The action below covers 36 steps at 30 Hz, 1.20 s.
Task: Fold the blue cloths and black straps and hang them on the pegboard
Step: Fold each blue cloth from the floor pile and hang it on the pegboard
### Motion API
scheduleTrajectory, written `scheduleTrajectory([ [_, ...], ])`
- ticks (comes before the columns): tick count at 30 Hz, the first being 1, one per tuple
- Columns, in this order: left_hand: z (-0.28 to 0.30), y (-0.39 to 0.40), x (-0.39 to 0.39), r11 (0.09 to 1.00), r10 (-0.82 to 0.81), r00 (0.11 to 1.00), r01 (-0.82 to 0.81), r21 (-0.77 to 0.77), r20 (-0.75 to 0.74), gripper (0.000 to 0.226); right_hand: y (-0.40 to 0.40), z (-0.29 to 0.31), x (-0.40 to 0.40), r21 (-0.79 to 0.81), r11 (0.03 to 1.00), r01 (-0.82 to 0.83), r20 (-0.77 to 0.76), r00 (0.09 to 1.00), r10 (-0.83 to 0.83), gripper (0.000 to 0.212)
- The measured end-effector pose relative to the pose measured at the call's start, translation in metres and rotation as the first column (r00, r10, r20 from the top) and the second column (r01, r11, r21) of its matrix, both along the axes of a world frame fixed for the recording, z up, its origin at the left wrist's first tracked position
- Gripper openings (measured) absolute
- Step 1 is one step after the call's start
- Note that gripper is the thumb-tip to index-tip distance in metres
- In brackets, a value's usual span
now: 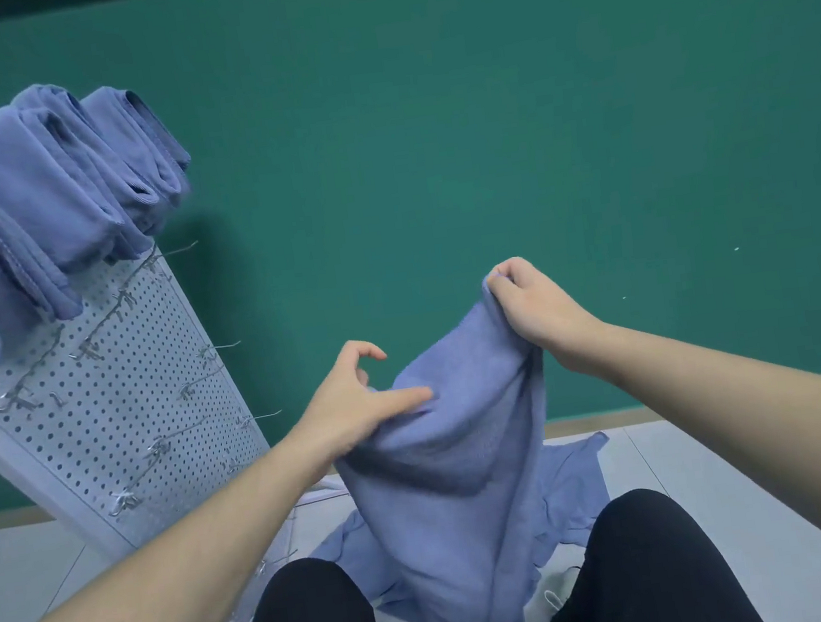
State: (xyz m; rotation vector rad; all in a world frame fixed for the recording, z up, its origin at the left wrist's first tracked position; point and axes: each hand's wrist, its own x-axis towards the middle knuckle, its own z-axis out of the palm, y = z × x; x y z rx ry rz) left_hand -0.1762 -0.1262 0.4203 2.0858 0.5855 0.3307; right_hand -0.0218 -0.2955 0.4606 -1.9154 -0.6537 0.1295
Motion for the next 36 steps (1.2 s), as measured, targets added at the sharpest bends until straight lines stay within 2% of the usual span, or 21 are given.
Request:
scheduleTrajectory([
  [2, -0.001, -0.003, -0.001, 0.973, -0.063, 0.994, 0.082, 0.216, -0.093, 0.066, -0.004, 0.0, 0.005, -0.041, 0.999, 0.01, 0.067, 0.998, -0.007, 0.021],
  [4, -0.002, -0.005, -0.002, 0.922, -0.072, 0.985, 0.127, 0.366, -0.159, 0.062, -0.006, 0.0, 0.01, -0.05, 0.999, -0.001, 0.102, 0.995, 0.006, 0.024],
  [7, -0.002, -0.004, -0.002, 0.908, -0.088, 0.985, 0.142, 0.395, -0.152, 0.041, -0.009, 0.001, 0.014, -0.034, 0.999, 0.015, 0.073, 0.997, -0.012, 0.022],
  [9, 0.0, -0.003, -0.004, 0.931, -0.167, 0.981, 0.19, 0.312, -0.099, 0.023, -0.012, 0.002, 0.018, -0.023, 0.999, 0.03, 0.039, 0.999, -0.029, 0.017],
  [11, 0.001, 0.001, -0.007, 0.943, -0.245, 0.968, 0.25, 0.22, -0.049, 0.017, -0.015, 0.003, 0.022, -0.017, 0.999, 0.034, 0.027, 0.999, -0.033, 0.016],
  [15, 0.0, 0.008, -0.007, 0.947, -0.276, 0.961, 0.272, 0.173, -0.002, 0.004, -0.019, 0.006, 0.028, 0.001, 0.999, 0.038, 0.01, 0.999, -0.038, 0.017],
  [19, -0.002, 0.017, -0.003, 0.976, -0.216, 0.976, 0.215, 0.012, 0.013, 0.014, -0.024, 0.006, 0.03, -0.027, 0.999, 0.019, 0.048, 0.999, -0.017, 0.017],
  [23, -0.001, 0.026, 0.002, 0.971, -0.076, 0.986, 0.107, -0.213, 0.15, 0.018, -0.031, 0.002, 0.032, -0.126, 0.992, -0.012, 0.098, 0.995, 0.025, 0.02],
  [27, 0.001, 0.035, 0.006, 0.976, 0.063, 0.977, -0.018, -0.218, 0.203, 0.019, -0.038, 0.002, 0.032, -0.215, 0.975, -0.06, 0.059, 0.996, 0.074, 0.034],
  [31, -0.002, 0.037, 0.007, 0.962, 0.184, 0.941, -0.113, -0.25, 0.283, 0.012, -0.045, 0.002, 0.035, -0.232, 0.965, -0.119, -0.002, 0.993, 0.121, 0.034],
  [34, -0.003, 0.042, 0.007, 0.899, 0.304, 0.914, -0.181, -0.399, 0.27, 0.009, -0.05, -0.001, 0.043, -0.237, 0.962, -0.135, -0.029, 0.991, 0.132, 0.023],
  [36, -0.005, 0.042, 0.007, 0.835, 0.351, 0.908, -0.192, -0.516, 0.229, 0.01, -0.052, -0.004, 0.045, -0.232, 0.964, -0.129, -0.05, 0.991, 0.12, 0.022],
])
